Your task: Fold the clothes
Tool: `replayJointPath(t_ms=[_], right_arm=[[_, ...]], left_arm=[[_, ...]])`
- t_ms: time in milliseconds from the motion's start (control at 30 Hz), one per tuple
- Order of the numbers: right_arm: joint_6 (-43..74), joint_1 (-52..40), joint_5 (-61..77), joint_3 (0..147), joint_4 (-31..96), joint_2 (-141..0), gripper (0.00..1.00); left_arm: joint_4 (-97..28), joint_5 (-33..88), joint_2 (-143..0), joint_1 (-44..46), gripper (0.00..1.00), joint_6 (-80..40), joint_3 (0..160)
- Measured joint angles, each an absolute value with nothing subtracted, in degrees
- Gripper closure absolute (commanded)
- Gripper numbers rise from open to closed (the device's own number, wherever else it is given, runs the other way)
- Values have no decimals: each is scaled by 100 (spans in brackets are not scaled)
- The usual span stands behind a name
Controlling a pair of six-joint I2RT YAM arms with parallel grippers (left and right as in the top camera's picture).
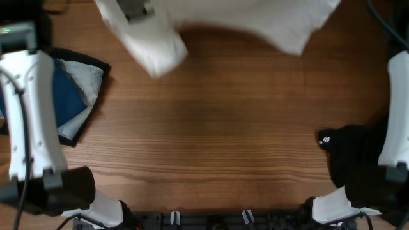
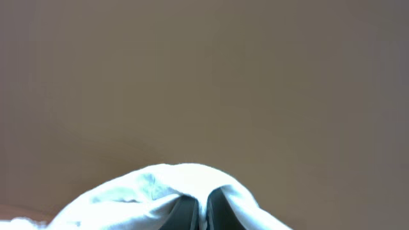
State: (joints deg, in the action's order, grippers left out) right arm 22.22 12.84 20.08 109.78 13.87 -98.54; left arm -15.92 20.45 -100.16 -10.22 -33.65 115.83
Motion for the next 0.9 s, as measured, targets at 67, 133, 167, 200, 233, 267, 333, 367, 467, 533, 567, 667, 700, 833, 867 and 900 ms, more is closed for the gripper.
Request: replayJointPath(t_ms=[67, 133, 167, 200, 233, 267, 333, 367, 467, 533, 567, 667, 700, 833, 867, 900], right_arm=[[2097, 1282, 1896, 11413, 2123, -9673, 96], [1863, 1284, 1656, 11592, 3376, -9474, 96], [1721, 1284, 1507, 11640, 4180, -9467, 96], [1588, 1284, 1385, 11581, 4801, -9507, 96], [1474, 1284, 1306, 11539, 5118, -9596, 96], [1365, 1284, 1253, 11485, 5437, -9688, 96], [1085, 1284, 1135, 11203, 6482, -9942, 96], [954, 1284, 1050, 10975, 6890, -10127, 96], [770, 1284, 803, 10082, 7607, -10457, 96], [735, 1284, 646, 9531, 7769, -10481, 96], [735, 1284, 574, 9343, 7852, -10481, 96], [923, 1291, -80, 8366, 7959, -10479, 96], [1022, 1308, -237, 8197, 7957, -10479, 96], [1363, 1474, -578, 7754, 7964, -10394, 96], [1420, 1485, -622, 7703, 7968, -10304, 96], [1476, 1483, -650, 7682, 7966, -10189, 96]], left_arm=[[-2550, 2093, -9850, -1122, 96, -3352, 12256], [-4167, 2143, -9651, -1164, 96, -3170, 12562], [-4462, 2156, -9607, -1164, 96, -3118, 12560], [-5894, 2178, -9636, -1116, 96, -2788, 12589], [-6696, 2174, -9732, -1068, 96, -2598, 12551], [-7323, 2161, -9867, -1015, 96, -2410, 12416], [-8313, 2084, -10287, -893, 96, -1997, 12007], [-8632, 2060, -10578, -832, 96, -1756, 11585], [-8744, 2001, -11010, -746, 96, -1328, 10171], [-8768, 1973, -11024, -744, 96, -1190, 9240], [-8733, 1951, -11019, -744, 96, -1153, 8866], [-8613, 1673, -10951, -751, 96, -1090, 7732], [-8608, 1625, -10888, -764, 96, -1094, 7570], [-8464, 1487, -9994, -976, 96, -1149, 7181], [-8460, 1481, -9824, -1007, 96, -1162, 7183], [-8455, 1481, -9592, -1052, 96, -1194, 7181]])
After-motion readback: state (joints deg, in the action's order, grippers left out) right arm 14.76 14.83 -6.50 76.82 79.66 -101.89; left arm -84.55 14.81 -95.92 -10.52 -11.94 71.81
